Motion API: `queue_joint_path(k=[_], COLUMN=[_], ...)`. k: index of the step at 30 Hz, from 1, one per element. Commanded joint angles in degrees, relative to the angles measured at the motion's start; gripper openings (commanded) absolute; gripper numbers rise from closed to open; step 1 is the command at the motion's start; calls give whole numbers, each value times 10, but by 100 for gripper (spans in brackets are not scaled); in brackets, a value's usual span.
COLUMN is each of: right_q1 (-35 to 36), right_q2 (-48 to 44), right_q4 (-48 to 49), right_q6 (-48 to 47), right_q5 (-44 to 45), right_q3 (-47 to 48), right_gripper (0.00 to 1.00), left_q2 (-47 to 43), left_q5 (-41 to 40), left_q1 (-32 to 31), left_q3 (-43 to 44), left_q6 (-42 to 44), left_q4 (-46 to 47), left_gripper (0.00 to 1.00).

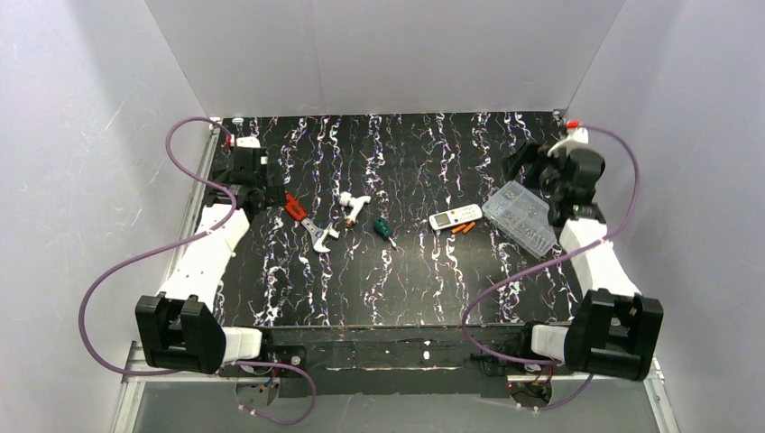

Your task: Load the batteries into the remote control

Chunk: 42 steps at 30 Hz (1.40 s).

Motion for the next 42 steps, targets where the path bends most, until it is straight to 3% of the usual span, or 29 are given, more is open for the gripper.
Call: queue_joint_path(k=[1,6,8,11,12,15,20,22,26,29,34,42], right_q1=[-9,-25,-27,-28,-28,-28,-28,-28,-27,-26,-25,-25], right_q2=[71,57,21,-8,0,30,0,-25,-70,-108,-172,-209], right_q4=[-232,-212,-172,-120,-142,-217,-177,-168,-194,-215,-231,-256], right_q6=[73,102,143,147,144,133,146,148,143,137,123,109], right_q5=[34,-19,20,6,-6,-34,-36,-41,-56,-65,-58,-56], right_q3=[145,140,91,68,86,137,91,68,43,21,-17,-20], right_gripper=[100,100,100,100,94,81,80,79,79,79,78,78], left_q2=[26,12,6,6,9,38,140,175,237,299,389,451], left_q5=[13,110,187,311,328,306,358,382,420,445,573,528], left_q1=[4,12,12,3,-13,-108,-235,-275,-335,-342,-343,-344], left_q3=[68,59,58,65,69,96,145,143,101,121,196,242], left_q6=[-29,-3,11,29,37,88,101,102,188,203,258,333], left_q4=[-238,-219,-205,-182,-175,-157,-110,-56,131,193,208,208], left_gripper=[100,100,99,100,100,99,99,100,99,100,99,99])
